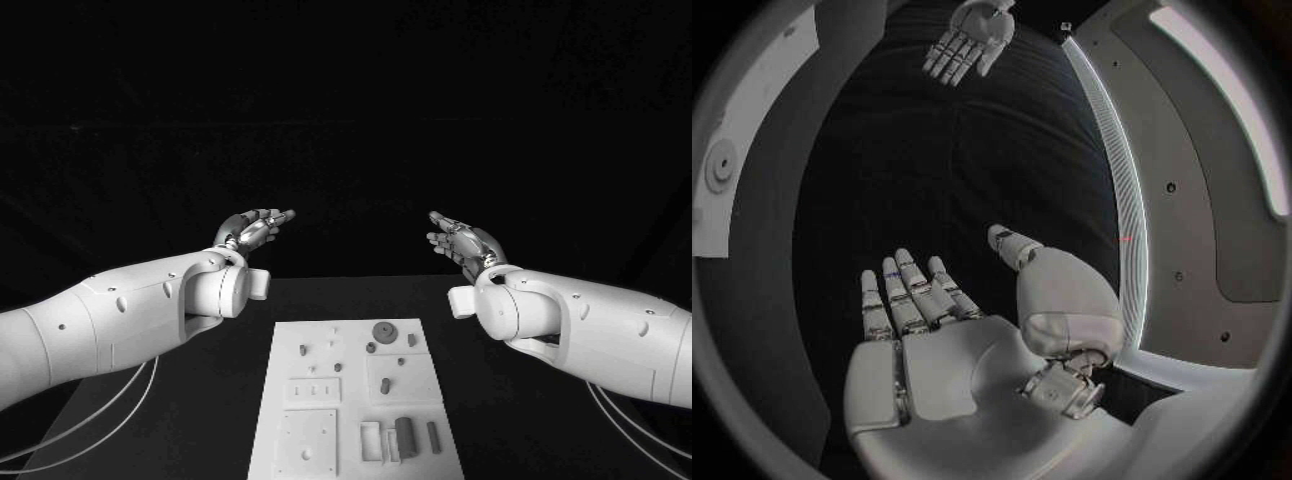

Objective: Assemble the parts on the task board

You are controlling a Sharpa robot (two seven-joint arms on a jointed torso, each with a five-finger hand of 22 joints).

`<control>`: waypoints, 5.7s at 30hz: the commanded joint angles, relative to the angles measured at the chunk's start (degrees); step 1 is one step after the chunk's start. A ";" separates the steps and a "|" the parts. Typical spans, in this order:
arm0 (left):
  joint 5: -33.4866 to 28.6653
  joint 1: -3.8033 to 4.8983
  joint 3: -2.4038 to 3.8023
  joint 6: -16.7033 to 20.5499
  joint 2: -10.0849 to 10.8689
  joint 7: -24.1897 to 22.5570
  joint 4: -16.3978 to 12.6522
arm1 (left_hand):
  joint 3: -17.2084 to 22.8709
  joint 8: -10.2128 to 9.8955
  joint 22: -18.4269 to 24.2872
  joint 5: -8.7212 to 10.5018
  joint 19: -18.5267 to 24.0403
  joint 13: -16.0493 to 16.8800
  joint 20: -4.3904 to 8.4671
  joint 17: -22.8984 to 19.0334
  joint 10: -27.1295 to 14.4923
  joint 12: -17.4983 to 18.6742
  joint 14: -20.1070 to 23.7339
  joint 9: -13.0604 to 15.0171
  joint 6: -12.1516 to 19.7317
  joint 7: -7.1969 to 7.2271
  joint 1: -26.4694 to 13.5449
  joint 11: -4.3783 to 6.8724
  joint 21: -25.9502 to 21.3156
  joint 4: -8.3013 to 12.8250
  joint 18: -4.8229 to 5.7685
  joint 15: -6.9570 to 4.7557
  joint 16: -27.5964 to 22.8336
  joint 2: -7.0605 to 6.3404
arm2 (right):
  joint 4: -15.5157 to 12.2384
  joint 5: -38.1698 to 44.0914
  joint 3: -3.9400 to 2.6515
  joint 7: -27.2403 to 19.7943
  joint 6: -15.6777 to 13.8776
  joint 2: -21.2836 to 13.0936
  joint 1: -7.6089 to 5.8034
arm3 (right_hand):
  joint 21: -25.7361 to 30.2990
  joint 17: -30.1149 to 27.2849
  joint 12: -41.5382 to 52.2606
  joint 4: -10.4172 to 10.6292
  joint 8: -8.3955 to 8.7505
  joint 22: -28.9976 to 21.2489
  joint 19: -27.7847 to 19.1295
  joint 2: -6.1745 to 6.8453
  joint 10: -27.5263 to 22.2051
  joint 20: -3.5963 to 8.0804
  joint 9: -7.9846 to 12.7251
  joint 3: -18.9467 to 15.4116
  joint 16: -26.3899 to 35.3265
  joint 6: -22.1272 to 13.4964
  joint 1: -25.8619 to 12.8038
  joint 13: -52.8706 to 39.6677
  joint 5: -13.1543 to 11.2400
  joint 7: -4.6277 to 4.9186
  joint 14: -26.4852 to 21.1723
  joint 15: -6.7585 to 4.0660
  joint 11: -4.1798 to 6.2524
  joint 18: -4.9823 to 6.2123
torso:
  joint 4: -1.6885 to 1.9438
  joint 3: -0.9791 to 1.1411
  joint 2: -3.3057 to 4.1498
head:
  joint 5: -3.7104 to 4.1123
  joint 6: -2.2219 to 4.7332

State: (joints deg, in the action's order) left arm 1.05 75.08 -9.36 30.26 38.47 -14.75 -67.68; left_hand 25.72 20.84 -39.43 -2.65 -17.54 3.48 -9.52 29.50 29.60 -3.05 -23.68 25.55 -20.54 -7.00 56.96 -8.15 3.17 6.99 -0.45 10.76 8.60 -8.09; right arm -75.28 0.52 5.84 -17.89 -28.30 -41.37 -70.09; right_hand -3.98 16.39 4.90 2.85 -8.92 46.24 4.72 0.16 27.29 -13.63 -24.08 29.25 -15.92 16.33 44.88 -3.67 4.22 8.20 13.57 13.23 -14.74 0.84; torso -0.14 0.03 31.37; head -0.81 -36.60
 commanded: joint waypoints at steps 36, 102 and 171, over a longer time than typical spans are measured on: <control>11.23 -0.08 -4.19 -21.52 6.07 2.41 -7.33 | 3.76 4.86 -10.61 -0.18 -34.19 5.17 6.92 8.11 33.44 -10.87 -32.77 0.16 -24.55 -3.33 8.04 0.88 9.11 9.48 -5.35 -4.97 14.26 5.38 | 10.80 78.36 2.75 11.85 14.98 6.85 0.75 | -21.73 21.18 11.18 -19.56 -12.16 30.25 57.73 5.62 40.05 8.74 -4.53 3.47 -32.09 31.80 19.77 -5.42 0.46 1.96 56.81 -14.42 9.77 14.16 | 1.32 1.15 3.06 | -0.06 -1.48; 11.12 0.73 -4.15 -20.60 10.02 3.87 -15.39 | 2.63 1.82 -9.56 -0.17 -33.95 4.30 7.93 8.89 31.82 -7.19 -31.93 -0.90 -23.24 -4.34 5.44 -0.43 7.15 9.11 -3.56 -4.32 12.00 2.67 | 5.59 102.04 2.80 22.83 21.32 8.17 1.66 | -38.00 26.47 -1.27 -18.18 -8.12 29.79 61.99 10.73 31.83 13.30 -1.78 5.87 -52.83 31.29 18.30 -2.73 0.48 1.05 60.29 -10.77 5.73 14.16 | 4.99 2.28 9.80 | 2.11 -1.90; 11.01 0.96 -4.14 -20.17 10.09 4.60 -15.47 | 2.66 1.54 -9.51 -0.18 -34.22 4.28 8.31 9.25 31.99 -6.71 -32.15 -0.86 -23.31 -4.36 5.03 -0.46 6.92 8.88 -3.21 -4.40 11.70 2.97 | 6.49 104.11 3.10 23.20 18.41 9.69 2.51 | -40.46 24.17 2.32 -19.60 -11.52 29.94 61.76 3.10 42.35 13.85 -2.86 5.64 -55.82 37.84 22.62 -5.50 0.46 -0.06 60.67 -14.25 9.41 14.16 | 5.24 2.47 10.98 | 2.25 -2.14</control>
State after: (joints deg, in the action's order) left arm 12.06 75.96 -13.55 10.06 48.60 -9.82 -83.03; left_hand 28.59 22.59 -49.00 -2.64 -51.70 7.83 -1.73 38.65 61.63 -10.16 -55.58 24.73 -43.90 -11.05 62.45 -8.29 10.40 15.90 -3.74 6.24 20.59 -5.01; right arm -68.64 103.60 8.82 5.02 -9.74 -31.72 -67.79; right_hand -44.14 40.60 6.94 -16.68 -20.24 74.93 66.32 3.97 68.66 -0.12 -26.90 35.11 -71.39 53.78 67.52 -9.04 4.44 8.28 74.30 -0.71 -4.75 10.56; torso 5.06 2.52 42.31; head 1.44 -38.77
